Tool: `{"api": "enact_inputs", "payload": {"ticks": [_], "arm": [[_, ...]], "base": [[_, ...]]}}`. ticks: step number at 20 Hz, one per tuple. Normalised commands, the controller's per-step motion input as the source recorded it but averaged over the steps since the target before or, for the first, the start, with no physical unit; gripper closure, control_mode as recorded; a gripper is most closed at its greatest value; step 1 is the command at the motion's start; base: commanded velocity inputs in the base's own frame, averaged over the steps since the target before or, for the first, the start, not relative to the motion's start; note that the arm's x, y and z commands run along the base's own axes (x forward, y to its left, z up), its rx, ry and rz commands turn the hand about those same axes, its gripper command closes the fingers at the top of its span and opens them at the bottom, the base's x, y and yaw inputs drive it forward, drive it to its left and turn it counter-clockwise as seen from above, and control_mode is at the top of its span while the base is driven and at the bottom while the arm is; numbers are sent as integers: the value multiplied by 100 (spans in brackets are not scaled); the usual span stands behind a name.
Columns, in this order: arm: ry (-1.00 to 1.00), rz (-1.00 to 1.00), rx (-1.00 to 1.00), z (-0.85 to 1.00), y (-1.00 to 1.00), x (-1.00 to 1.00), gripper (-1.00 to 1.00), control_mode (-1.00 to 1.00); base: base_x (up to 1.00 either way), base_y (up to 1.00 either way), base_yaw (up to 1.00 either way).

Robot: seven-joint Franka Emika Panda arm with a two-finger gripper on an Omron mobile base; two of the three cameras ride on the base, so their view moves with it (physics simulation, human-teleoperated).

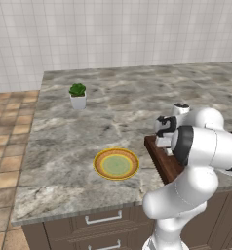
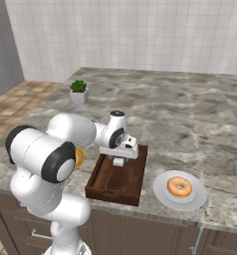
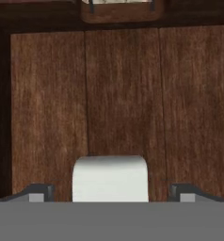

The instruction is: Move the dessert items from the plates to the tray.

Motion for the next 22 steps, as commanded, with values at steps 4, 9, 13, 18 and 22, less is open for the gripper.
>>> {"api": "enact_inputs", "payload": {"ticks": [4,9,13,18,22], "arm": [[-2,0,0,33,0,-11,-100,-100],[-7,0,0,47,-8,-56,-100,-100],[-8,0,0,54,-17,-61,-100,-100],[-8,0,0,46,-11,-55,-100,-100],[-8,0,0,35,-12,-42,-100,-100]], "base": [[0,0,0],[0,0,0],[0,0,0],[0,0,0],[0,0,0]]}}
